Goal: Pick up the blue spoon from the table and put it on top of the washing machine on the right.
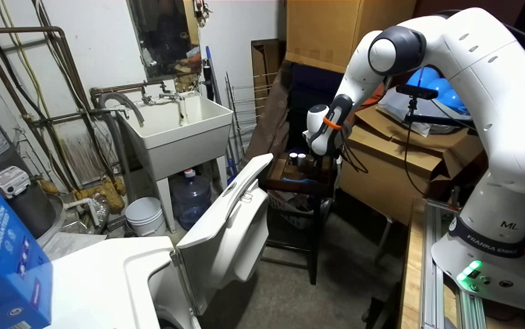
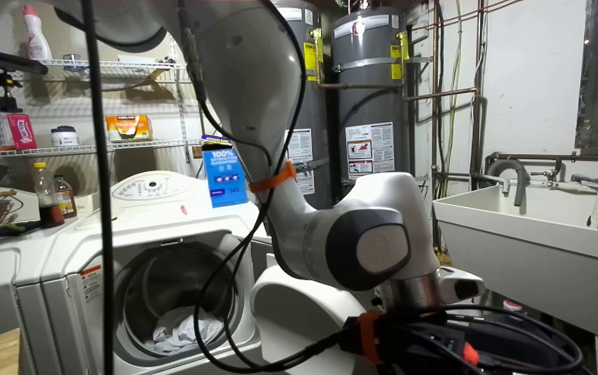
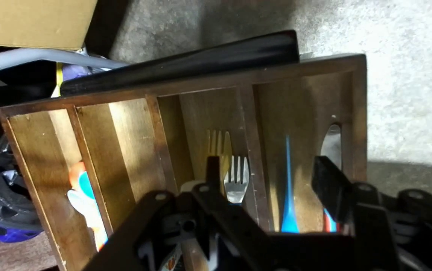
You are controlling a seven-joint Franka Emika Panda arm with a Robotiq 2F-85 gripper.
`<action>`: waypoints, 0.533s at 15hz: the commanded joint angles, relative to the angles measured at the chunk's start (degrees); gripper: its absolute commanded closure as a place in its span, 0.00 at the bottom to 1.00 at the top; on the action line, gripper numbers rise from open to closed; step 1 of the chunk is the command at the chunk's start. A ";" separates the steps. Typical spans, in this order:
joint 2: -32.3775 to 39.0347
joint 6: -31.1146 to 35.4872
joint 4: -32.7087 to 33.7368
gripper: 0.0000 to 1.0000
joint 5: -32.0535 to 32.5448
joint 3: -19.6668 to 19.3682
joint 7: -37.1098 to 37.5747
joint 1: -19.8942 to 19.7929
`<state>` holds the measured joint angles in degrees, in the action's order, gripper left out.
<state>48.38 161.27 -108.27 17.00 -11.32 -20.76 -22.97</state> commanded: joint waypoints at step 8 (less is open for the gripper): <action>6.69 -6.38 8.32 1.00 -1.48 2.88 -1.37 0.25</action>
<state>52.46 157.85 -103.66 16.97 -9.04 -20.76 -22.60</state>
